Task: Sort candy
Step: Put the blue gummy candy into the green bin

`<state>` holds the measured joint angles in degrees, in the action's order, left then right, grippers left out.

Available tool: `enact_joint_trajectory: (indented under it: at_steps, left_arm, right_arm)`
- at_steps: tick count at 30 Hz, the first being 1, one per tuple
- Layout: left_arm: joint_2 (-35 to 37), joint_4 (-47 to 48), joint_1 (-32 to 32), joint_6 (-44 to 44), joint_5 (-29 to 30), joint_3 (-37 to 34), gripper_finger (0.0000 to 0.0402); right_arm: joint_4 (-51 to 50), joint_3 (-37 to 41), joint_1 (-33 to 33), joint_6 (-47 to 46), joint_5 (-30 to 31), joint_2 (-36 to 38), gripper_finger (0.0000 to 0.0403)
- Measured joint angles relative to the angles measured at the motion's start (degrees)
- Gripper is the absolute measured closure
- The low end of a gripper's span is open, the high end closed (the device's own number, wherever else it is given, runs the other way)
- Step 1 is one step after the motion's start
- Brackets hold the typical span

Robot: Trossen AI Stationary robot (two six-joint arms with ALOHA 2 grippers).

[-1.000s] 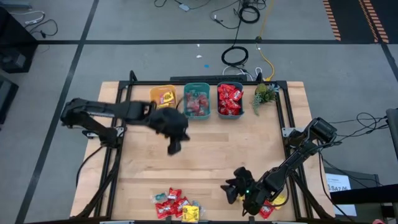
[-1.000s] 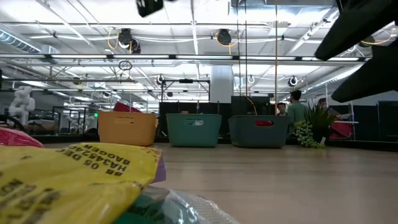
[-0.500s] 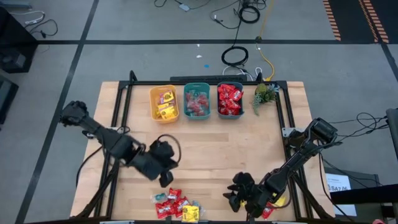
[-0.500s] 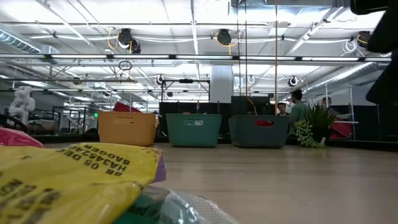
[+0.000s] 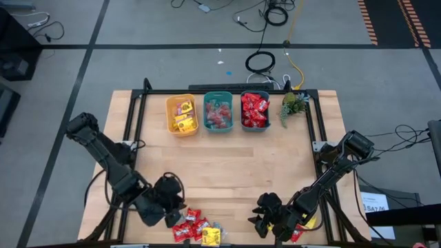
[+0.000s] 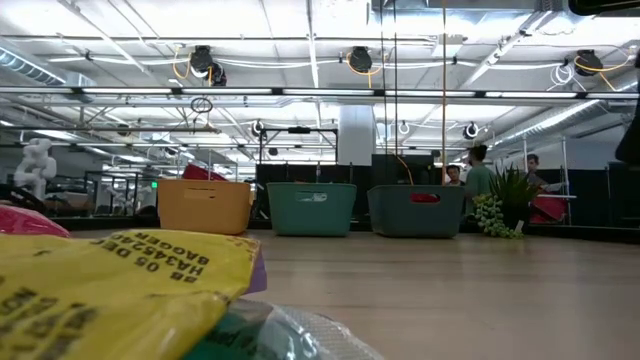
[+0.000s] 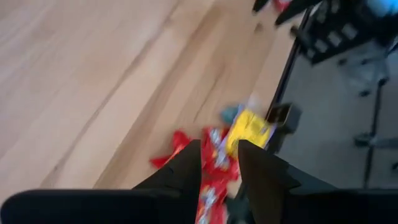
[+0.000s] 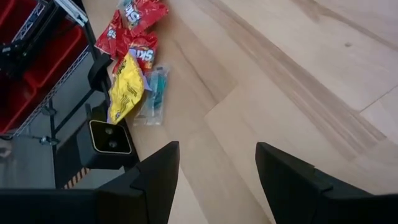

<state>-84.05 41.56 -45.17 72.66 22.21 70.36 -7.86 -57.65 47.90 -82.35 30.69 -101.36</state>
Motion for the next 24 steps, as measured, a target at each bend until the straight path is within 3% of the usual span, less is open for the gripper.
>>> enact_joint_trajectory:
  at_steps: [10, 15, 24]
  left_arm:
    - [-6.8, 7.3, -4.0, -5.4, -4.3, 0.0, 0.0285]
    - [-13.0, 7.0, -4.6, -10.3, -4.2, 0.0, 0.0285]
    - [-20.4, 2.5, -4.8, -14.8, -11.0, 0.0, 0.0285]
  right_arm:
    - [0.6, 0.0, 0.0, 1.3, -1.1, 0.0, 0.0200]
    - [1.3, 0.0, 0.0, 1.3, -1.1, 0.0, 0.0200]
    - [3.4, 0.0, 0.0, 3.5, -1.1, 0.0, 0.0200]
